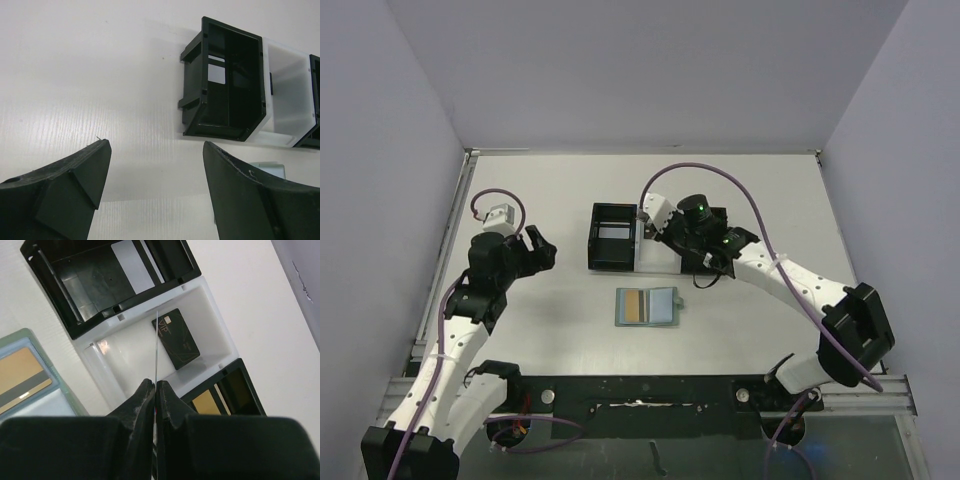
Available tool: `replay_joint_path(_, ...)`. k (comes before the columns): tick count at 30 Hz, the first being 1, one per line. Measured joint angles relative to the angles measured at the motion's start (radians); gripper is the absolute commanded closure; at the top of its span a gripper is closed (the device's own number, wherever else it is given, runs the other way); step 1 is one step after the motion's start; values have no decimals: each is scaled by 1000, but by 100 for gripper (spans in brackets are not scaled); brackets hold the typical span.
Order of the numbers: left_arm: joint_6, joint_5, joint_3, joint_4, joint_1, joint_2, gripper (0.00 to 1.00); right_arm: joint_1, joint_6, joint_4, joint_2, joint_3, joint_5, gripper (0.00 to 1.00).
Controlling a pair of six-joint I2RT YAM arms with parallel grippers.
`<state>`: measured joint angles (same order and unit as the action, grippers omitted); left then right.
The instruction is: Take the credit cards out of the card holder
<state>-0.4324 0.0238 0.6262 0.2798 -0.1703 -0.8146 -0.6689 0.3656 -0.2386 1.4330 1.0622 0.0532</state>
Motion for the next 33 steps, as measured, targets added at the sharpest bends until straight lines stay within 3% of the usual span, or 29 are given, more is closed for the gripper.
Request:
replay_joint_path(18,0,3,0,0,26,3,27,45,279,-76,334,228,-8,100)
replay_joint_path(33,0,22,0,0,46,19,27,66,480,-84,487,315,-61,96)
